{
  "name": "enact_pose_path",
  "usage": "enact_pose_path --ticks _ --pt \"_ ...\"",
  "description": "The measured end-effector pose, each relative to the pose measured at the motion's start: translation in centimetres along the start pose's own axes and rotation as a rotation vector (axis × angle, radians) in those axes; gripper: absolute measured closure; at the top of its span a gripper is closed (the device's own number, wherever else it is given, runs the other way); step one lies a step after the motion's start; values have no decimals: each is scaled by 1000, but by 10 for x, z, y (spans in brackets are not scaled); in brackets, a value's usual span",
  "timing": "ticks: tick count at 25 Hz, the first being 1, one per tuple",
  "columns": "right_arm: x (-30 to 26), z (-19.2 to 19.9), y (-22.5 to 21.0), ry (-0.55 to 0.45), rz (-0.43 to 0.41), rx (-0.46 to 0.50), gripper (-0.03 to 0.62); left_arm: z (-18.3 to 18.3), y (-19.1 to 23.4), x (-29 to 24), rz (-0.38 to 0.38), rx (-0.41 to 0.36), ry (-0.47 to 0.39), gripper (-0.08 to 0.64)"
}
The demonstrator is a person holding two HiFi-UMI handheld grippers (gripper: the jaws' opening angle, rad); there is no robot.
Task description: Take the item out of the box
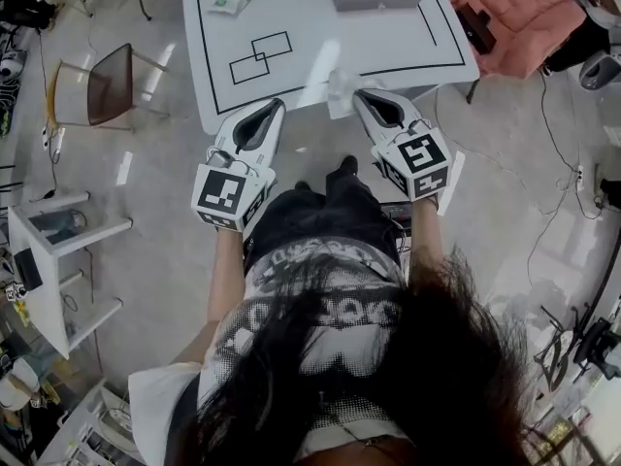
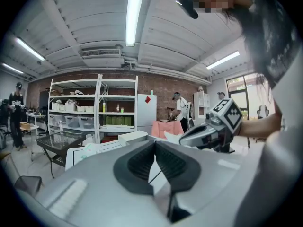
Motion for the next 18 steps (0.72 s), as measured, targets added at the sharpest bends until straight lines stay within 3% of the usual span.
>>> enact_pose_path --ticks 18 --pt "8 1 33 9 42 35 581 1 -3 23 71 -8 -47 560"
Point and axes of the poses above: the fingertips, and each gripper's own axes: x backward along the fingers, y to its left, z out of its underside, the point moved 5 cm from there along x, backward along the fingers, and after that the axes turned 10 degrees about -y, right-handed, at the moved point
